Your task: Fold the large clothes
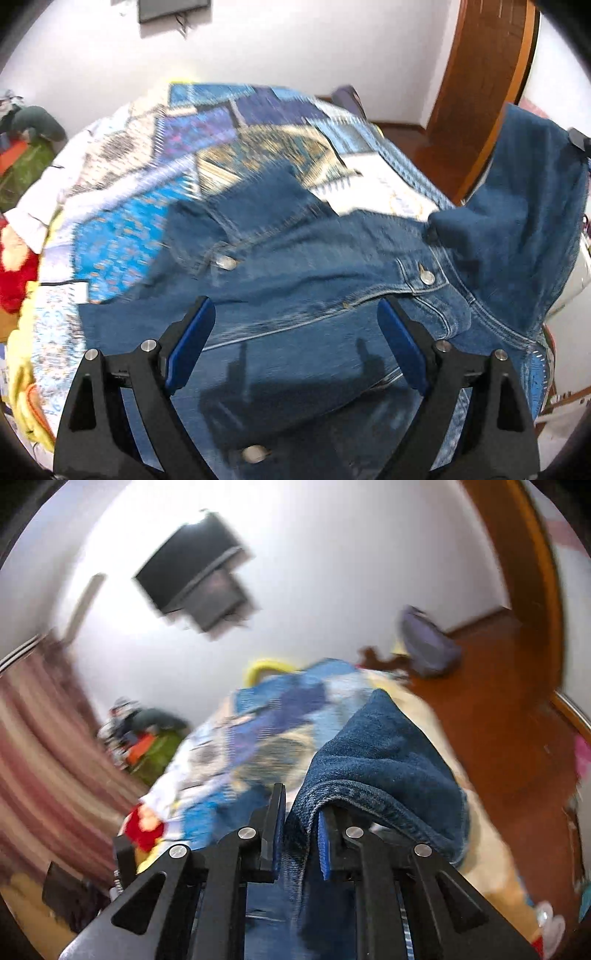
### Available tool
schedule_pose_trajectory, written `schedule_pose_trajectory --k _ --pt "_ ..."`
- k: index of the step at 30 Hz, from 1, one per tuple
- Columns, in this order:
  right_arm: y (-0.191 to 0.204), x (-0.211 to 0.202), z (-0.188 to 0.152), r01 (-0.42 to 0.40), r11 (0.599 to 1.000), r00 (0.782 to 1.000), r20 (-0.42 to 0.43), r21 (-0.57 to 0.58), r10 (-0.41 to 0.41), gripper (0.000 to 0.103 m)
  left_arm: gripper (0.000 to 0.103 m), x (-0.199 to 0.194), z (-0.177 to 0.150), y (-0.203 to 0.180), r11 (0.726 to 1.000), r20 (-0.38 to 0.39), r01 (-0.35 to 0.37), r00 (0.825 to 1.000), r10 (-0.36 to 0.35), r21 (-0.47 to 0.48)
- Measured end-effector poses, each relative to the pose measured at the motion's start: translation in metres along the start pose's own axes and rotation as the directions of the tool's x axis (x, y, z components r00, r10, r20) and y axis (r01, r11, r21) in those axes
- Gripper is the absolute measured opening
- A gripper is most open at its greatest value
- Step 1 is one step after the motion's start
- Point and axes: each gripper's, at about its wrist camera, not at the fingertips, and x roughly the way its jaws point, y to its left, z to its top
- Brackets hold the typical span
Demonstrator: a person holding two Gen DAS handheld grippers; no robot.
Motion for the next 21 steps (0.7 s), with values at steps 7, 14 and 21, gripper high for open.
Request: schedule_pose_trajectory --k 7,14,21 --pt "0.081 0.081 -0.053 -0.125 0.990 0.977 -0.180 -0.061 0.112 0.013 0.090 -0.055 -0.018 0.048 0.995 0.100 -0.084 0.991 0.088 -0.045" --pt "0.093 0.157 -0.148 -0.035 0.993 0.904 -0.428 -0.116 -0.018 0.013 0.090 -0.070 -0.054 0.077 0.986 0.071 -0.159 0.984 0.163 -0.055" --pt "0.071 0.141 -0.155 0.009 0.987 0.870 -0.484 -0.161 -0.087 0.014 0.090 -0.063 -0.052 0.062 0.989 0.046 -0.149 0.988 0.149 -0.007"
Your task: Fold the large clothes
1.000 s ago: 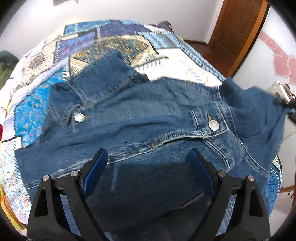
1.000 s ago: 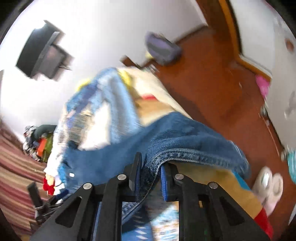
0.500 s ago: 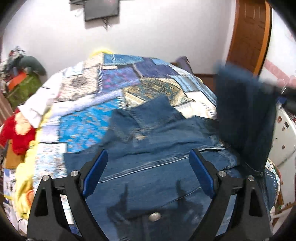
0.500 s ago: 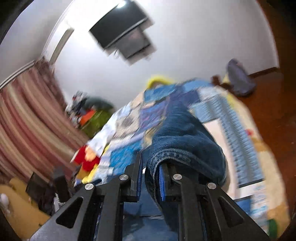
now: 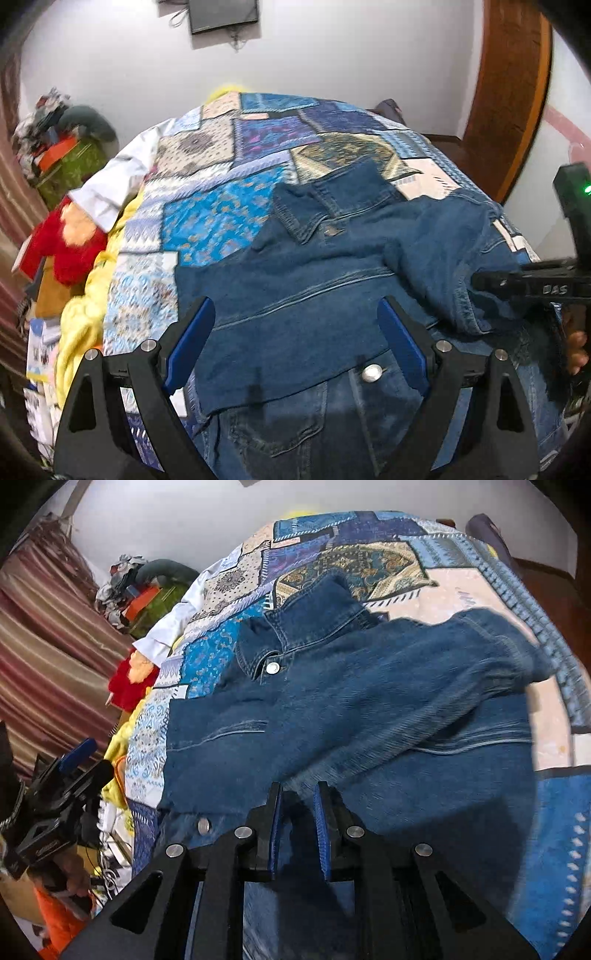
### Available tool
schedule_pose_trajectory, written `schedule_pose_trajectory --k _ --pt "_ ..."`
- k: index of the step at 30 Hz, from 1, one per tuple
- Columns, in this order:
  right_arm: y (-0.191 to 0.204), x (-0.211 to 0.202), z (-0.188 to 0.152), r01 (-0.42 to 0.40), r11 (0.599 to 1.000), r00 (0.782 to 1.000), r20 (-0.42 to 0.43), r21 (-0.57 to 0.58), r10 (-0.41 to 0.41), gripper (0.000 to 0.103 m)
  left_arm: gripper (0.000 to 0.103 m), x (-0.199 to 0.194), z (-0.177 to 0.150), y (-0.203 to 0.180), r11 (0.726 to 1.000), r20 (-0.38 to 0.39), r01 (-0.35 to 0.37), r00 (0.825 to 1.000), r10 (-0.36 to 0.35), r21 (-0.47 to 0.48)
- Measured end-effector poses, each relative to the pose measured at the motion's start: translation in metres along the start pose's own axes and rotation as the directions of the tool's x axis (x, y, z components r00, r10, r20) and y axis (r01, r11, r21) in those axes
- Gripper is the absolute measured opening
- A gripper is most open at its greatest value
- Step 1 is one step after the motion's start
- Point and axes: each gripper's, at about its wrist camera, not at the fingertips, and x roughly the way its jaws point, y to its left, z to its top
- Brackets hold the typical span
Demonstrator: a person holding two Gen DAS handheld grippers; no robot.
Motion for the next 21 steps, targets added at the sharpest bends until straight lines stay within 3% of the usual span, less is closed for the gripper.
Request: schedule_pose_trajectory --k 4,7,10,12,16,19,21 --pt "-0.006 -0.049 0.007 0.089 0.992 0.990 0.119 -0.090 -0.078 0.014 0.090 0.000 0.024 -0.032 0.997 0.028 0.046 0.998 -0.048 0.068" --pt "-0.024 -0.082 0.007 0.197 0.973 0.962 0.213 -0.121 -0.169 0.014 0.090 0.009 0.046 -0.062 0.988 0.019 0.107 0.994 -0.109 0.114" --pt "-0.045 -0.101 0.009 0.258 0.961 0.943 0.244 -0.100 -0.228 0.014 0.090 0.029 0.066 -0.095 0.972 -0.030 0.173 0.985 -0.170 0.158" --pt "-0.068 -0.109 0.007 0.274 0.960 0.936 0.246 -0.061 -0.252 0.014 0.090 0.049 0.076 -0.120 0.959 -0.084 0.219 0.975 -0.207 0.182" --pt "-0.105 -0.105 0.002 0.262 0.965 0.946 0.192 0.015 -0.260 0.014 0.089 0.088 0.084 -0.166 0.930 -0.196 0.294 0.948 -0.253 0.221" --pt "-0.120 -0.093 -0.005 0.254 0.966 0.954 0.150 0.051 -0.259 0.014 0.078 0.112 0.082 -0.196 0.911 -0.251 0.317 0.934 -0.253 0.263" --pt "-0.127 -0.082 -0.009 0.242 0.968 0.961 0.123 0.070 -0.249 0.014 0.068 0.131 0.078 -0.215 0.905 -0.278 0.288 0.939 -0.203 0.314"
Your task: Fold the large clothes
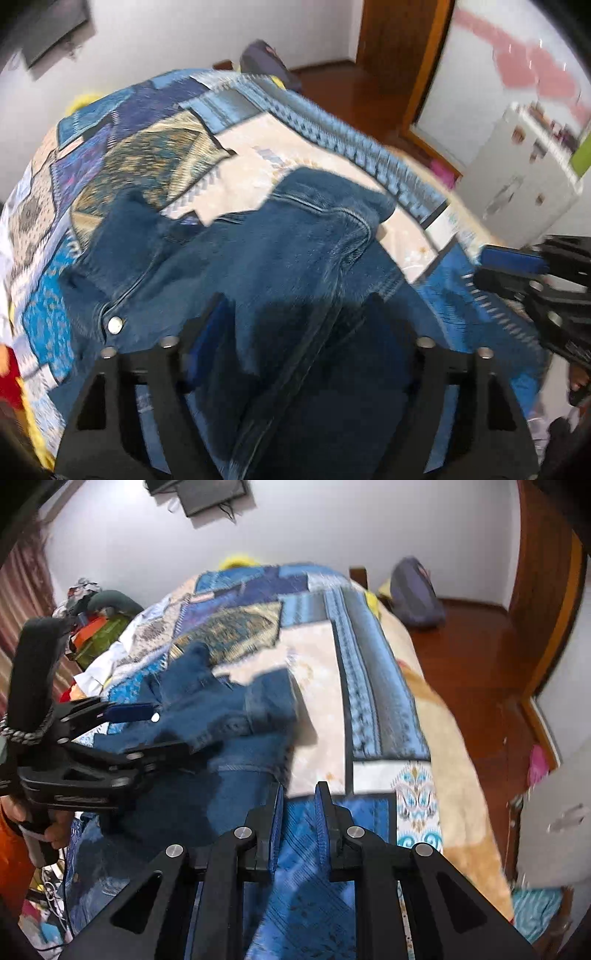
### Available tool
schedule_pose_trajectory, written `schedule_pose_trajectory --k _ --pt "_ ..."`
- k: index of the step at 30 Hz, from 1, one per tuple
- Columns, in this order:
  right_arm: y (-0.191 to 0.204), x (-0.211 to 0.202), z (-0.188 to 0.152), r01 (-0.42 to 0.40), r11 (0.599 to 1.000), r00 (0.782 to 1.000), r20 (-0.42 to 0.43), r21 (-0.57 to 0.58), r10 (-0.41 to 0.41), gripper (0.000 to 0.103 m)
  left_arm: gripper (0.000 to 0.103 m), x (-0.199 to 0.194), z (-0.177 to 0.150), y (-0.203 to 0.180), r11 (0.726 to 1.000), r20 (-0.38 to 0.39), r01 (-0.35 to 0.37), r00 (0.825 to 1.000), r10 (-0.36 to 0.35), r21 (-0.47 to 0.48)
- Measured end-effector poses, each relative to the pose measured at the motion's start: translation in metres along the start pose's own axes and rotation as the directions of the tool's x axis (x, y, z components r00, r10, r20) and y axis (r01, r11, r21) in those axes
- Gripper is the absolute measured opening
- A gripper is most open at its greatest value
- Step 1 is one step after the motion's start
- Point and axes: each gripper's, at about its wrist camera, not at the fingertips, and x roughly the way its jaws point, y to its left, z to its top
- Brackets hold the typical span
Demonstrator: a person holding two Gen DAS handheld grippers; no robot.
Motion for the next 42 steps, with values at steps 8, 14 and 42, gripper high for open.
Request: schedule_pose_trajectory --k 8,14,42 --pt "0.004 0.019 -0.009 -0.040 0.999 0.998 -0.046 -0.005 0.040 0.014 0.012 -0.001 0.002 -0.001 0.993 0.067 -0.115 0.991 0.114 0.013" --pt "0.020 0.016 0.002 -0.056 0.998 0.998 -0.016 -0.039 0.055 0.014 0.011 -0.083 -0.006 0.048 0.990 0.230 -0.076 0.968 0.101 -0.117" --pt "0.069 0.049 -0.021 0.041 0.986 0.993 -0.103 -0.163 -0.058 0.014 0.059 -0.064 -0.264 0.201 0.732 0.134 0.131 0.989 -0.054 -0.668"
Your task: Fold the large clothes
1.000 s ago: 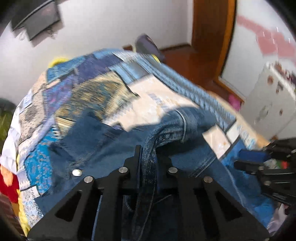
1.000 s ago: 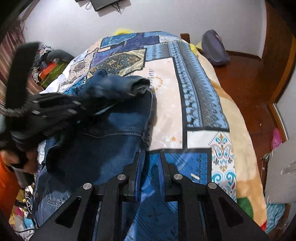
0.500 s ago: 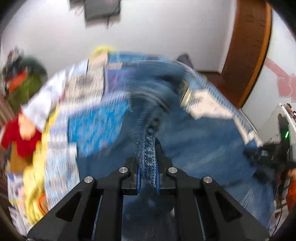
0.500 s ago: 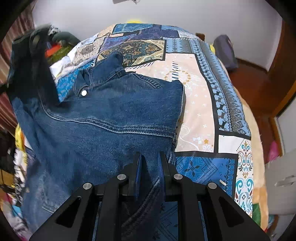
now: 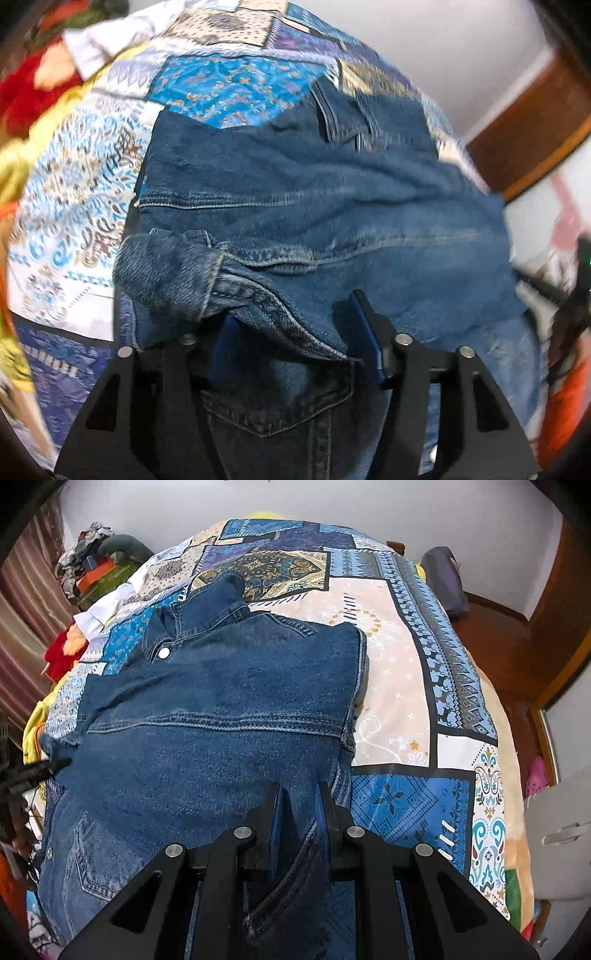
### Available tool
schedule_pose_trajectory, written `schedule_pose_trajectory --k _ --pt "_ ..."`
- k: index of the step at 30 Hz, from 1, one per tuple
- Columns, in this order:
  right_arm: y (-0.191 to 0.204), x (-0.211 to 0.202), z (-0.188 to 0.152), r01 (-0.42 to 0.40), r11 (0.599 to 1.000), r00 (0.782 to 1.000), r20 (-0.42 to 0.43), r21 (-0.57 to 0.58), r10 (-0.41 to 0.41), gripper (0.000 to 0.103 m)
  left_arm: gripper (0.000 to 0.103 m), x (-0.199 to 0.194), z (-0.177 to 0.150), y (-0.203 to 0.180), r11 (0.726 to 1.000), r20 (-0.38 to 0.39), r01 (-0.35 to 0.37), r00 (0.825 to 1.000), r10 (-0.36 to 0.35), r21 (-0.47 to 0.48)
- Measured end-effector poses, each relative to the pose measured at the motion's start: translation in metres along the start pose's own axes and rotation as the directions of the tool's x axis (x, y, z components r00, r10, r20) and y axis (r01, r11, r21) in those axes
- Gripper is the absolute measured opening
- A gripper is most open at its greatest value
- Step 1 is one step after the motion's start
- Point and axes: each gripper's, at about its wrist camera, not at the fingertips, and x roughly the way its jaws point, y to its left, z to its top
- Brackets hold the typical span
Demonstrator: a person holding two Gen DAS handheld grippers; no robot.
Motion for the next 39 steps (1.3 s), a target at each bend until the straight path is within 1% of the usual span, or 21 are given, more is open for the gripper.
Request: schedule_pose_trajectory --k 3,5,8,10,12,13,14,16,17,19,20,22,24,27,29,31,32,35,36,37,39 --pt "-0.002 -0.001 -0.004 -0.010 1.000 1.000 0.007 0.005 0.010 0.014 0.059 0.000 0.002 0.013 0.996 -0.003 0.051 0.999 -0.051 -0.077" --pt "-0.004 -0.001 -0.006 -0.022 1.000 1.000 0.012 0.015 0.022 0.014 0.059 -0.004 0.001 0.021 0.989 0.018 0.072 0.997 -0.070 -0.132" --pt "-0.006 -0.001 -0.007 -0.030 0.999 0.999 0.011 0.019 0.030 0.014 0.066 -0.012 -0.005 0.032 0.982 0.052 0.051 0.998 -0.042 -0.183" --pt "-0.007 -0.001 -0.007 -0.036 0.999 0.999 0.009 0.023 0.036 0.014 0.066 -0.014 -0.009 0.043 0.973 0.074 0.063 0.996 -0.047 -0.223" --pt "-0.007 0.000 -0.007 -0.039 0.999 0.999 0.004 0.027 0.039 0.014 0.066 -0.007 -0.006 0.052 0.963 0.054 0.070 0.997 -0.058 -0.262" --pt "-0.008 0.001 -0.006 -0.040 0.999 0.999 0.001 0.029 0.040 0.014 0.064 -0.004 -0.004 0.052 0.964 0.042 0.057 0.998 -0.048 -0.259" --pt "-0.008 0.001 -0.005 -0.039 0.999 0.999 -0.002 0.029 0.039 0.014 0.051 -0.002 -0.002 0.052 0.971 0.032 0.023 0.999 -0.015 -0.240" --pt "-0.007 0.000 -0.004 -0.037 0.999 0.999 -0.007 0.029 0.037 0.014 0.037 0.001 0.003 0.042 0.982 0.013 -0.063 0.998 0.067 -0.176" --pt "-0.007 -0.001 -0.003 -0.037 0.999 0.999 -0.008 0.027 0.037 0.014 0.031 0.001 0.007 0.031 0.984 0.026 -0.122 0.992 0.126 -0.126" --pt "-0.007 -0.003 -0.002 -0.037 0.999 0.999 -0.008 0.021 0.037 0.014 0.028 -0.005 0.014 0.012 0.978 0.073 -0.205 0.975 0.208 -0.039" --pt "-0.008 -0.003 -0.002 -0.039 0.999 0.999 -0.009 0.019 0.039 0.014 0.026 -0.010 0.019 -0.002 0.967 0.112 -0.256 0.961 0.253 0.013" --pt "-0.009 -0.005 0.000 -0.039 0.999 0.999 -0.011 0.018 0.039 0.014 0.025 -0.029 0.034 -0.033 0.943 0.217 -0.318 0.932 0.291 0.102" --pt "-0.011 -0.006 0.003 -0.032 0.999 0.999 -0.011 0.018 0.032 0.014 0.025 -0.049 0.051 -0.057 0.931 0.303 -0.330 0.913 0.273 0.157" --pt "-0.013 -0.009 0.008 -0.022 0.999 1.000 0.002 0.026 0.022 0.014 0.025 -0.087 0.072 -0.095 0.913 0.435 -0.334 0.875 0.210 0.233" --pt "-0.014 -0.012 0.011 -0.020 0.999 1.000 0.013 0.033 0.020 0.014 0.025 -0.106 0.086 -0.115 0.904 0.494 -0.332 0.853 0.166 0.270" --pt "-0.014 -0.014 0.013 -0.018 0.999 1.000 0.024 0.036 0.017 0.014 0.025 -0.122 0.096 -0.133 0.893 0.549 -0.341 0.825 0.135 0.293" --pt "-0.014 -0.016 0.015 -0.015 0.999 0.999 0.031 0.034 0.014 0.014 0.025 -0.131 0.099 -0.140 0.885 0.580 -0.352 0.806 0.121 0.305" --pt "-0.010 -0.021 0.022 0.006 1.000 0.998 0.055 0.020 -0.007 0.014 0.025 -0.139 0.105 -0.143 0.863 0.629 -0.397 0.767 0.125 0.313" --pt "-0.009 -0.023 0.024 0.012 1.000 0.998 0.064 0.014 -0.013 0.014 0.025 -0.137 0.105 -0.141 0.859 0.633 -0.410 0.762 0.137 0.308" --pt "-0.008 -0.023 0.026 0.014 1.000 0.998 0.068 0.012 -0.015 0.014 0.025 -0.134 0.105 -0.135 0.858 0.629 -0.417 0.763 0.151 0.299" --pt "-0.005 -0.023 0.030 0.014 1.000 0.997 0.075 0.010 -0.015 0.014 0.025 -0.116 0.109 -0.109 0.877 0.571 -0.395 0.800 0.183 0.272"
